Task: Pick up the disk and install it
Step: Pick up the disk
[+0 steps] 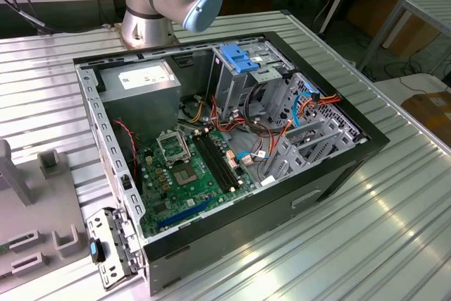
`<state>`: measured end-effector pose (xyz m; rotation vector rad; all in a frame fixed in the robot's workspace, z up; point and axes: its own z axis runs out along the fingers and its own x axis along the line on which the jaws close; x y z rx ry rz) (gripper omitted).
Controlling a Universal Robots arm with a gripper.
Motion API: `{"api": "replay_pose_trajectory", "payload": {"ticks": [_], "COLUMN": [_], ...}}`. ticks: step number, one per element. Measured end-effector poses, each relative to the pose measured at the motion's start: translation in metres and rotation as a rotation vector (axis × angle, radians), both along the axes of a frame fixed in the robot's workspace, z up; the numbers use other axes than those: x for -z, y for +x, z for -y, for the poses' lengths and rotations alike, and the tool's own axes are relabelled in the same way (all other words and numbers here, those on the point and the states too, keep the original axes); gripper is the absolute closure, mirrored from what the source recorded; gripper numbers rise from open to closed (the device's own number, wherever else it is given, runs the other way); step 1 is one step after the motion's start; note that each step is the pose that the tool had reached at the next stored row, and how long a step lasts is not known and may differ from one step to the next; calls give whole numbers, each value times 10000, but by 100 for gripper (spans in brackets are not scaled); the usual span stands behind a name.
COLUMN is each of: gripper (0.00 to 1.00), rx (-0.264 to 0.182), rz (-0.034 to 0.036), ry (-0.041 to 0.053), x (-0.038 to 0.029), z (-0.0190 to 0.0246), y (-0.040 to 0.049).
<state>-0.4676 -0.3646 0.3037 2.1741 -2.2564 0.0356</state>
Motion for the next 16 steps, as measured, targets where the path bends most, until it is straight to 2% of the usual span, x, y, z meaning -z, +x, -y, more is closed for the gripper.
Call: {"api": "replay_pose_trajectory", "payload": {"ticks": [1, 7, 8, 16], "gripper": [63, 63, 63, 63], "rx": [-1, -1, -1, 0], "rz": [2, -2, -2, 8], "ry": [1, -1, 0, 1], "x": [-29, -46, -67, -333], "z": [0, 0, 0, 0], "y": [0, 0, 0, 0]}}
